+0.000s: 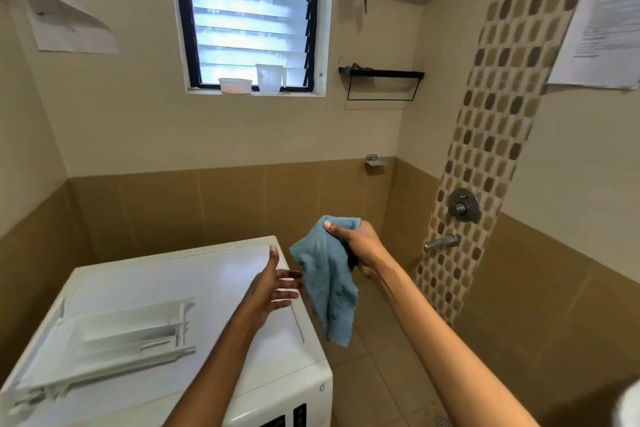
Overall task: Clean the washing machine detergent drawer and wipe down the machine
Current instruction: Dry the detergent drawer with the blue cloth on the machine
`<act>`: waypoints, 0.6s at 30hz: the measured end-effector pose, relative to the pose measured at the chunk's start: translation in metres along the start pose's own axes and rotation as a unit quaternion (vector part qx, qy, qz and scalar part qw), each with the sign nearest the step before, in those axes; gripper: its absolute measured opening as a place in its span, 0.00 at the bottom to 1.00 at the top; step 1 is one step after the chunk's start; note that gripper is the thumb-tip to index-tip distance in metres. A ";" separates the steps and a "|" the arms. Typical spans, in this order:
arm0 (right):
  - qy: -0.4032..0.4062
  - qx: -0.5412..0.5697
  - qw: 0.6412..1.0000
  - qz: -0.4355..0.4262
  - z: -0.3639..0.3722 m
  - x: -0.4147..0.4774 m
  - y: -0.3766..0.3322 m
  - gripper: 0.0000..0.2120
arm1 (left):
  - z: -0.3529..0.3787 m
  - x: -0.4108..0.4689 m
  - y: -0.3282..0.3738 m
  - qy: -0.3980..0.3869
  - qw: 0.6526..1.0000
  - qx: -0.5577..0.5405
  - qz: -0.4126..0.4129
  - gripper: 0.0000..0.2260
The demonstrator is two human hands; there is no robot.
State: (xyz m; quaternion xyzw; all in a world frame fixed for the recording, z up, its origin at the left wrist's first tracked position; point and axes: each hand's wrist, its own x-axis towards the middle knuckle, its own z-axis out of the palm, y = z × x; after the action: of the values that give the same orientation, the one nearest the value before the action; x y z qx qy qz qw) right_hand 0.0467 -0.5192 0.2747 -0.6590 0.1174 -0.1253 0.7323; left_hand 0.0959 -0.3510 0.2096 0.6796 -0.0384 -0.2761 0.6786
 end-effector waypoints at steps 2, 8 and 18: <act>0.024 0.006 1.000 0.008 -0.005 0.005 0.001 0.04 | 0.014 -0.005 -0.006 -0.017 0.998 -0.031 0.042 0.28; 0.032 0.063 0.996 0.049 -0.008 0.005 0.002 0.04 | 0.039 -0.010 0.012 -0.029 0.979 -0.026 0.201 0.13; -0.092 0.204 0.958 0.177 -0.026 -0.004 0.004 0.07 | 0.045 0.014 0.068 0.017 0.964 -0.051 0.262 0.07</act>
State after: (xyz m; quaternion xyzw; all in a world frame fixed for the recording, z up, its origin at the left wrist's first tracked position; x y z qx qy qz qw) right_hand 0.0349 -0.5416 0.2685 -0.4725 0.1363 0.0461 0.8695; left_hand 0.1107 -0.4024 0.2725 0.6151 -0.1897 -0.0785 0.7612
